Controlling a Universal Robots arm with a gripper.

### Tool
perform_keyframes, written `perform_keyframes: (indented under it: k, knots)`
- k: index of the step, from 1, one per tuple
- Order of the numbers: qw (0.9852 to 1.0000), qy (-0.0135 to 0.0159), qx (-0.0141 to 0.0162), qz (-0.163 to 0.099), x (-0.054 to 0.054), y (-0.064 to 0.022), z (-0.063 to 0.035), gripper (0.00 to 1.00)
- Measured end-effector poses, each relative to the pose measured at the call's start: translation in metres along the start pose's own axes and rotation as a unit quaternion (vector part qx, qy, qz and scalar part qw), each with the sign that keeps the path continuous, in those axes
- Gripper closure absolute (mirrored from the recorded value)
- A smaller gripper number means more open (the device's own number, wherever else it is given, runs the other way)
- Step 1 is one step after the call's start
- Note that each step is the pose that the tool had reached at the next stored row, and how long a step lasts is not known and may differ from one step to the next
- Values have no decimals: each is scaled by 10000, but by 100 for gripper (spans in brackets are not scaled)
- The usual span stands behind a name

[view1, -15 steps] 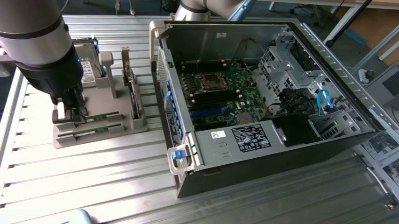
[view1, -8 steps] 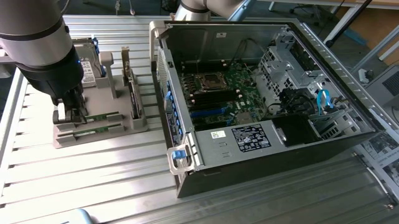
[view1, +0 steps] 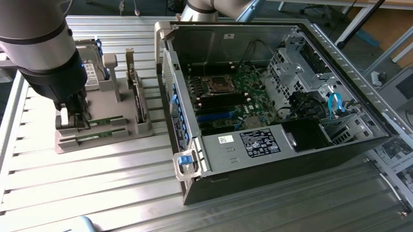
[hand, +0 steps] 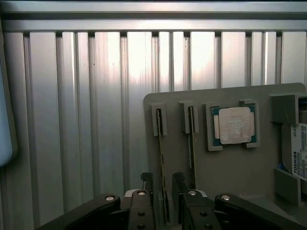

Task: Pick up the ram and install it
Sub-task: 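Pick up the ram and move it above insertion slot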

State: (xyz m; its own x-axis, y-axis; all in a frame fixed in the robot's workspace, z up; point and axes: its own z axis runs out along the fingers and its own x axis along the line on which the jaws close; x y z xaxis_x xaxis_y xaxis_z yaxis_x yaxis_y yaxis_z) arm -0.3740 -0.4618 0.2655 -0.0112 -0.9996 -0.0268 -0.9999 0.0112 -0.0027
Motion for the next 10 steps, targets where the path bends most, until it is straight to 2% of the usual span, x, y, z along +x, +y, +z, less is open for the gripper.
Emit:
perform_keyframes:
  k: [10]
  knots:
    - [10000,0,0,-8,1,0,41,70]
